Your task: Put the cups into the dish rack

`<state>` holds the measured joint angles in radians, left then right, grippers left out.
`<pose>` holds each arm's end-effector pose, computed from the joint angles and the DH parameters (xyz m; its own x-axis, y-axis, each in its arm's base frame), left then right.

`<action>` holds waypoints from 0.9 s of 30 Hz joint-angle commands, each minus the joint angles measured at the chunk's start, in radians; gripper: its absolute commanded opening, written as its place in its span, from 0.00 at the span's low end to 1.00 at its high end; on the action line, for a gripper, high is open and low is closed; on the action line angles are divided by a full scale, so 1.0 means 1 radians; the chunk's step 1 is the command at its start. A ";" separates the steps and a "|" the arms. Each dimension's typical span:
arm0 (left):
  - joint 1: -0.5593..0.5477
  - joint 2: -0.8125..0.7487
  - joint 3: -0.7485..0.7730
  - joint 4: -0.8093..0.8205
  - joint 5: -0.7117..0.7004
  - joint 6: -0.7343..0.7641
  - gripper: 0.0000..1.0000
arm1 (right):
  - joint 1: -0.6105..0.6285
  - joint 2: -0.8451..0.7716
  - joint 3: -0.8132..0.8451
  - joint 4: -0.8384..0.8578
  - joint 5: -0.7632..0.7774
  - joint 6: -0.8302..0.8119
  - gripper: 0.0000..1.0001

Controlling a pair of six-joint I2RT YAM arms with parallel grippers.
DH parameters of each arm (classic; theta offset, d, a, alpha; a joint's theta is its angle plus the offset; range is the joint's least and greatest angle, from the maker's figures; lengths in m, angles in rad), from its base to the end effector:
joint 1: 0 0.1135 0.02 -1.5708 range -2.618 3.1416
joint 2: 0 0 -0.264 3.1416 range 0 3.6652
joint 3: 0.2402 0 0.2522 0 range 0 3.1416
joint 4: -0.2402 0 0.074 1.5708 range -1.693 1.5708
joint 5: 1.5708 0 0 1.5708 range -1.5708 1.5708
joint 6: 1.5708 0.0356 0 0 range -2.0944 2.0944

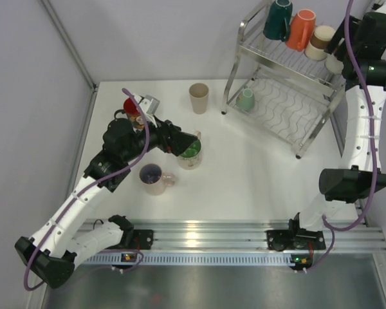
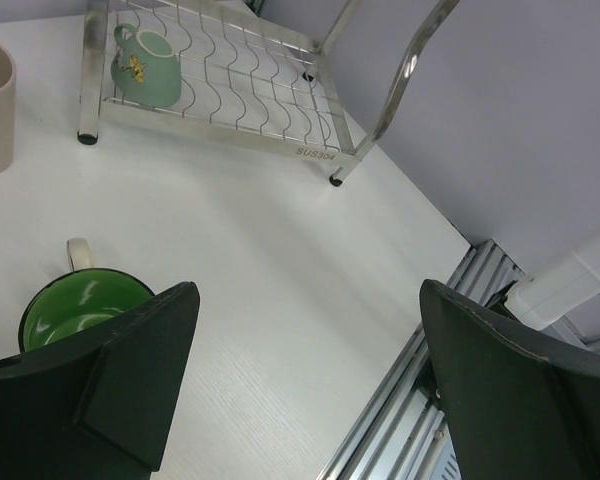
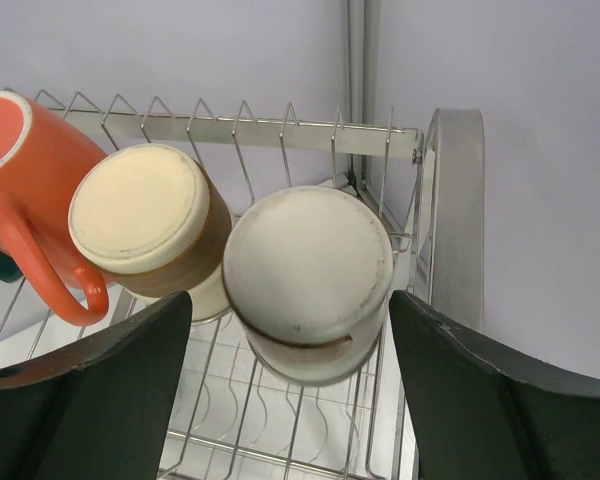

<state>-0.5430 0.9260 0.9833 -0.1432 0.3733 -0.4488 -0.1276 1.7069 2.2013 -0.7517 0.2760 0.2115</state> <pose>0.1724 -0.1192 0.3892 -0.4099 -0.2245 -0.8841 0.6819 0.5683 -0.4605 0.3436 -0.0539 0.5166 -0.1662 0.2250 -0.9601 0.4283 0.8935 0.1352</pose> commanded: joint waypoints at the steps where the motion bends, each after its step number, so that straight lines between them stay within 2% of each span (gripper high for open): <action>1: 0.000 0.005 0.003 0.037 0.016 -0.011 0.97 | -0.017 -0.026 0.037 0.009 0.019 0.003 0.81; 11: 0.000 0.004 0.012 0.036 0.013 -0.001 0.98 | -0.015 -0.052 0.057 0.017 -0.007 -0.004 0.77; 18: 0.000 -0.024 0.043 0.039 -0.125 -0.005 0.98 | -0.014 -0.134 0.080 -0.024 -0.057 0.034 0.77; 19: 0.002 -0.018 0.060 -0.004 -0.158 0.013 0.98 | -0.010 -0.165 0.065 -0.024 -0.072 0.042 0.77; 24: 0.002 0.004 0.138 -0.122 -0.218 0.125 0.97 | 0.072 -0.254 0.008 -0.008 -0.159 0.077 0.75; 27: 0.000 -0.006 0.153 -0.182 -0.252 0.153 0.94 | 0.201 -0.311 -0.052 0.009 -0.169 0.065 0.75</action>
<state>-0.5430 0.9314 1.0924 -0.2569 0.1825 -0.3611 -0.0288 1.4532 2.1872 -0.7704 0.1696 0.2661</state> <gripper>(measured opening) 0.946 0.751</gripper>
